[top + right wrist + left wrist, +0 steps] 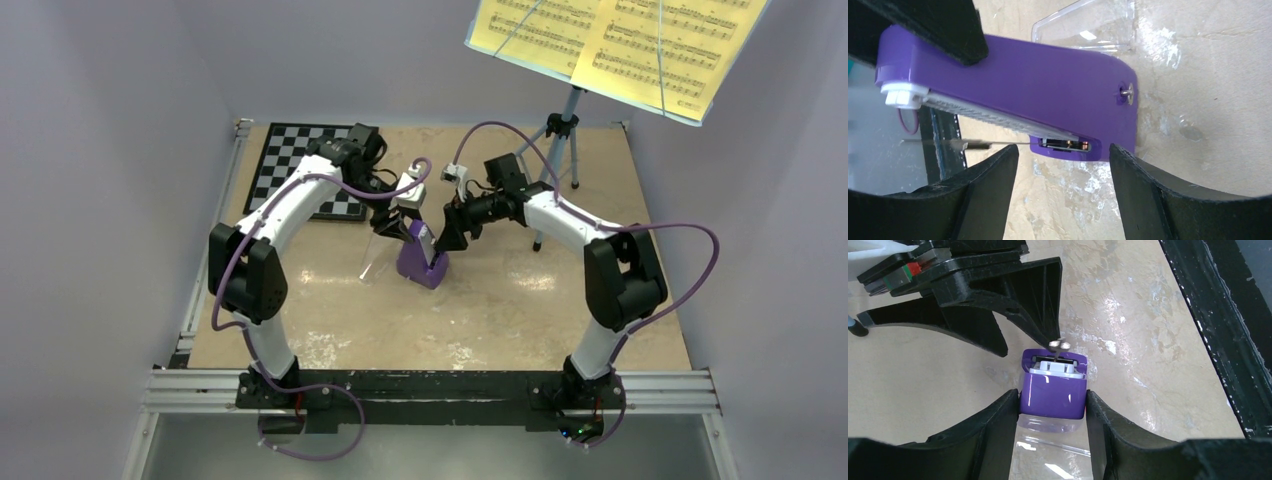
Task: Pack up the instrument practice props
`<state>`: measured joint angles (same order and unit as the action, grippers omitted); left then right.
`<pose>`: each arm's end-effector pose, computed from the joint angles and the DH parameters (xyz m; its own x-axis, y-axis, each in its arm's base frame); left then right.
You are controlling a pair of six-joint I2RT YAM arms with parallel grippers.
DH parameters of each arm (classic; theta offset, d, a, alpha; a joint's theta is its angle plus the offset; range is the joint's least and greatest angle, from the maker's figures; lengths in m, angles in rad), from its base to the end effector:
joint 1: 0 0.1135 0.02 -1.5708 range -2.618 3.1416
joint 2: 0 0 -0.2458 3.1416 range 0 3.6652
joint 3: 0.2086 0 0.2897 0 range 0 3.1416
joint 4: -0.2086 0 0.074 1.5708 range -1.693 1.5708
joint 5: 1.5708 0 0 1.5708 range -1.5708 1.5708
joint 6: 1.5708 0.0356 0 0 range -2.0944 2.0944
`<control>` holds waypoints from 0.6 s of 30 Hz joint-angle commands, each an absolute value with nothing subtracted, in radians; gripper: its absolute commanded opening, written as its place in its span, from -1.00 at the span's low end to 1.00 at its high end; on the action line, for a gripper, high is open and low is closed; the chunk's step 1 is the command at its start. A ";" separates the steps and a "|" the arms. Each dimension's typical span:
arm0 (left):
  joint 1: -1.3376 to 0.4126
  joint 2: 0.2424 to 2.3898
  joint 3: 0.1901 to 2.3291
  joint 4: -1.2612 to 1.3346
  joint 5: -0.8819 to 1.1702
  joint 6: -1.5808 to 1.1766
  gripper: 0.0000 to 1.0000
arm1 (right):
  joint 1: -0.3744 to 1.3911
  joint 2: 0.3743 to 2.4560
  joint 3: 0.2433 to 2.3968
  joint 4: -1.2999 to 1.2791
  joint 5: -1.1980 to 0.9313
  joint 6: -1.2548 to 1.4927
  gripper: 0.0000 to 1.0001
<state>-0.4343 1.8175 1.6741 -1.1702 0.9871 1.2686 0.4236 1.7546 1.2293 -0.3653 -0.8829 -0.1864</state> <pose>0.3439 -0.1923 0.2802 0.1441 0.5131 -0.8461 0.9639 -0.2663 0.0027 0.3542 0.1899 0.1898 -0.5660 -0.3843 -0.7294 -0.8231 0.3133 0.4737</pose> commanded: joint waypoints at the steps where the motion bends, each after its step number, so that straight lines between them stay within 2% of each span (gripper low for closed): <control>1: -0.439 1.845 1.698 -1.231 0.985 1.331 -1.00 | 0.417 1.751 1.252 -0.459 -0.971 -0.293 0.45; 6: -0.439 1.854 1.706 -1.251 0.988 1.363 -1.00 | 0.415 1.751 1.254 -0.517 -1.025 -0.389 0.46; 18: -0.439 1.861 1.723 -1.260 0.991 1.364 -1.00 | 0.419 1.819 1.324 -0.403 -0.972 -0.232 0.44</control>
